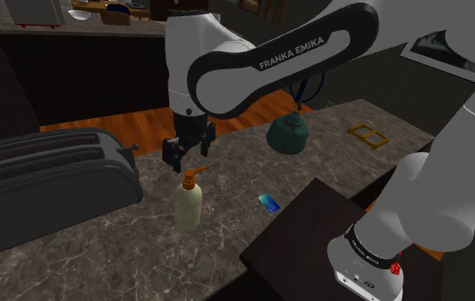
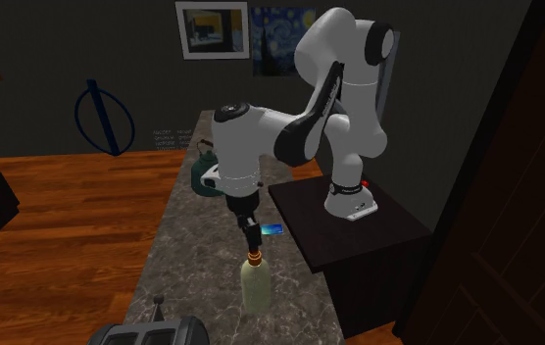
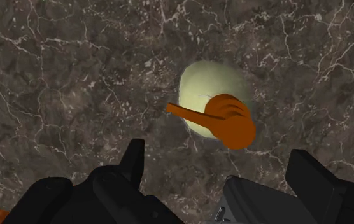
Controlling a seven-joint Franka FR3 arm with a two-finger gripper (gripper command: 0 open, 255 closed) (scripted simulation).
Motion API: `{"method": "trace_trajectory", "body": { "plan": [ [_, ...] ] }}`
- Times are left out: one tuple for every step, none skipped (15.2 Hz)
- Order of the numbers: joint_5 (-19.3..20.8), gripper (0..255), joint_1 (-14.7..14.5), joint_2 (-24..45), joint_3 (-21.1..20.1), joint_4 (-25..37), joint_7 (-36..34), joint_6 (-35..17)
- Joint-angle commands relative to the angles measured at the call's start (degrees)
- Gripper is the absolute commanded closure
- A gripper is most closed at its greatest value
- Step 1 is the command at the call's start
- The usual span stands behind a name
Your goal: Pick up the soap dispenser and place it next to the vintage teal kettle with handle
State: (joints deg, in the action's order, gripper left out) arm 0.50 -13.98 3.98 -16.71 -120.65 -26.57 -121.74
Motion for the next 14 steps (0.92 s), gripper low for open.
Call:
{"method": "trace_trajectory", "body": {
  "plan": [
    [0.6, 0, -0.8, 3.1, -0.6, 2.0, -0.9, -0.5],
    [0.7, 0, -0.8, 3.5, -0.6, 1.6, -0.9, -1.3],
    [0.9, 0, -0.8, 3.8, -0.5, 1.2, -1.0, -2.0],
    [1.0, 0, -0.9, 4.2, -0.5, 0.8, -1.1, -2.7],
    [1.1, 0, -0.9, 4.6, -0.5, 0.4, -1.2, -3.4],
    [1.3, 0, -0.9, 4.9, -0.5, 0.1, -1.3, -4.2],
    [1.4, 0, -1.0, 5.3, -0.5, -0.3, -1.5, -4.9],
    [1.6, 0, -1.0, 5.7, -0.4, -0.6, -1.6, -5.6],
    [1.7, 0, -1.0, 6.0, -0.4, -0.8, -1.6, -6.0],
    [1.7, 0, -1.0, 6.0, -0.4, -0.8, -1.6, -6.0],
    [1.7, 0, -1.0, 6.0, -0.4, -0.8, -1.6, -6.0],
    [1.7, 0, -1.0, 6.0, -0.4, -0.8, -1.6, -6.0],
    [1.7, 0, -1.0, 6.0, -0.4, -0.8, -1.6, -6.0],
    [1.7, 0, -1.0, 6.0, -0.4, -0.8, -1.6, -6.0]
  ]
}}
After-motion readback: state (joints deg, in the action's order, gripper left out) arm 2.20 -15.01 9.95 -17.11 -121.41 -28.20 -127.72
